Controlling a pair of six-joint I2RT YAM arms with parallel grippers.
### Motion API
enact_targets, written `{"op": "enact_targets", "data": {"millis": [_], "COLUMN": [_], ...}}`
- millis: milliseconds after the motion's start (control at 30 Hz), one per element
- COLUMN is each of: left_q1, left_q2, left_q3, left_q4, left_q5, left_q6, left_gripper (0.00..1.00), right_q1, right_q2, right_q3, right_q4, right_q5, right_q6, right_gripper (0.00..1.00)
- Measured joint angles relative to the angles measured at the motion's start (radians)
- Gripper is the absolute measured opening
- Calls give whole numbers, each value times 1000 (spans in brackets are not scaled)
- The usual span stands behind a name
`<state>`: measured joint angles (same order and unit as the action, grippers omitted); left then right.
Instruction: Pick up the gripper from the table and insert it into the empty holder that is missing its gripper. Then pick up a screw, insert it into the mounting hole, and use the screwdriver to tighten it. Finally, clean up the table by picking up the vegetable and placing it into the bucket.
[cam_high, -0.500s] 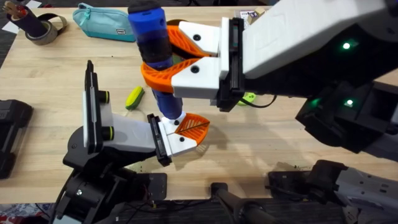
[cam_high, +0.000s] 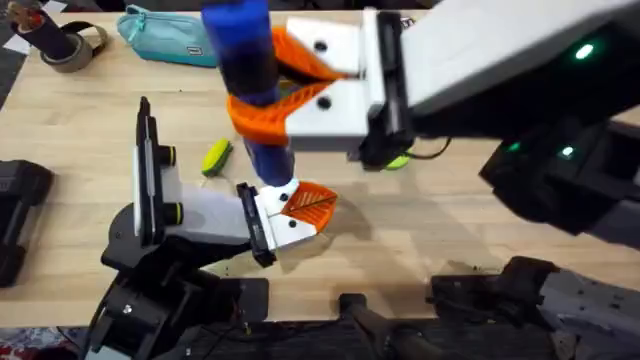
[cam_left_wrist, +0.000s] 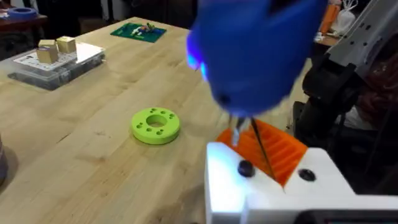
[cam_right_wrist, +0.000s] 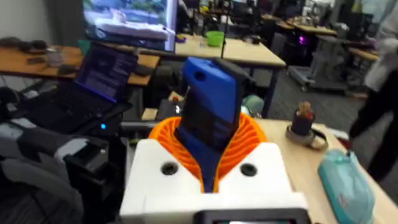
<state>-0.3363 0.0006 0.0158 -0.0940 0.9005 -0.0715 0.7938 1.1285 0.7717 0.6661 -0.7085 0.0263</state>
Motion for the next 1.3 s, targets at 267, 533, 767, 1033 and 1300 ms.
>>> {"op": "enact_targets", "data": {"millis": [267, 533, 767, 1033, 1300], "left_q1": [0, 0, 0, 0, 0], "left_q2": [0, 0, 0, 0, 0], "left_q3": [0, 0, 0, 0, 0], "left_q4": [0, 0, 0, 0, 0], "left_q5": [0, 0, 0, 0, 0], "left_q6": [0, 0, 0, 0, 0], "left_gripper": [13, 13, 13, 13, 13], "right_q1": [-81, -97, -97, -97, -83], "right_q2": [1, 1, 2, 4, 4], "right_q3": [117, 150, 150, 151, 144], "right_q4": [12, 12, 12, 12, 16], "right_q5": [-137, -185, -212, -273, -288], "right_q6": [92, 151, 158, 150, 108], "right_gripper": [63, 62, 64, 64, 62]}}
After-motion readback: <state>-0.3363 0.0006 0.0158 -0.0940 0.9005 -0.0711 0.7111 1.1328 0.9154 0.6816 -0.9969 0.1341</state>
